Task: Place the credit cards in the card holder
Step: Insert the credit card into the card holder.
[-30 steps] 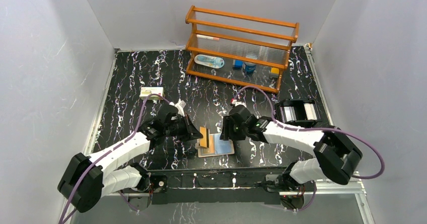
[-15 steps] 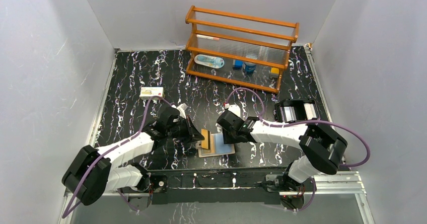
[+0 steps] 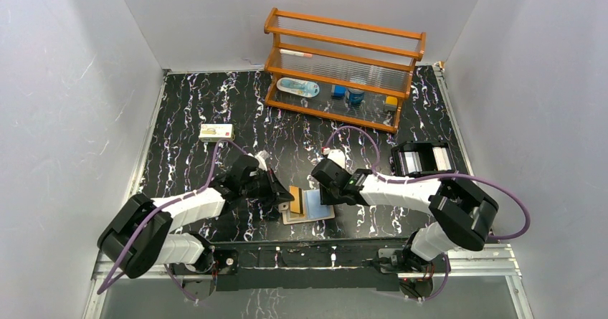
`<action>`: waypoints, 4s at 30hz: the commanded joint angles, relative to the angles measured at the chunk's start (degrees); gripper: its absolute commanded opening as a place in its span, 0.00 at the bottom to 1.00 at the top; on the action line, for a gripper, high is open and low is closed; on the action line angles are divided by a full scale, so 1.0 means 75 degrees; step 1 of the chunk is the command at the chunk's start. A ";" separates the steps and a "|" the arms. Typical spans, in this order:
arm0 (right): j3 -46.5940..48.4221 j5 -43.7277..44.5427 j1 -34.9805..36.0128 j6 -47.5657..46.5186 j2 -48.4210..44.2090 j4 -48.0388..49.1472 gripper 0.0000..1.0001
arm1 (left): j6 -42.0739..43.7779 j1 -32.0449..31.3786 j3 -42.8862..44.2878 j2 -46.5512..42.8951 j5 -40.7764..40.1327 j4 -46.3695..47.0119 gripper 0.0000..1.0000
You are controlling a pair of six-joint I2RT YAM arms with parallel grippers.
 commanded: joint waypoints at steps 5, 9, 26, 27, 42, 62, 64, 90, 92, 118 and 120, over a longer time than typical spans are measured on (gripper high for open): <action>-0.0377 -0.0027 0.0030 0.0191 0.0002 0.0175 0.35 | -0.0518 -0.0267 -0.0146 0.0298 0.0021 0.0779 0.00; -0.0410 -0.0061 0.0031 0.0209 0.0037 0.0261 0.35 | -0.0710 -0.0326 -0.0219 0.0454 -0.0047 0.0818 0.00; -0.0692 -0.0167 0.0029 0.0345 -0.0103 0.0481 0.35 | -0.0894 -0.0811 -0.0302 0.0634 -0.0578 0.0809 0.00; -0.0700 -0.0175 0.0031 0.0345 -0.0098 0.0493 0.35 | -0.0880 -0.0834 -0.0332 0.0635 -0.0564 0.0932 0.00; -0.0738 -0.0339 0.0025 0.0427 -0.0221 0.0514 0.36 | -0.0758 -0.1006 -0.0495 0.0553 -0.0956 0.1118 0.00; -0.1058 -0.0692 0.0031 0.0732 -0.0504 0.0875 0.38 | -0.0867 -0.1220 -0.0262 0.1241 -0.1335 0.1651 0.00; -0.1134 -0.0771 0.0029 0.0843 -0.0617 0.1018 0.38 | -0.0840 -0.1279 -0.0192 0.1338 -0.1384 0.1511 0.00; -0.1809 -0.0641 0.0007 0.1210 -0.1482 0.1294 0.31 | -0.0020 -0.1885 0.1104 0.1167 -0.2545 -0.1047 0.29; -0.1832 -0.0654 0.0005 0.1230 -0.1479 0.1362 0.31 | -0.0046 -0.1971 0.1201 0.1309 -0.2554 -0.1048 0.26; -0.1462 -0.0306 0.0007 0.1001 -0.1369 0.0953 0.36 | 0.0336 -0.2332 0.1471 0.1595 -0.2196 -0.0355 0.34; -0.1386 -0.0170 0.0003 0.1037 -0.1514 0.0714 0.39 | 0.0451 -0.2328 0.1625 0.1532 -0.2189 -0.0682 0.38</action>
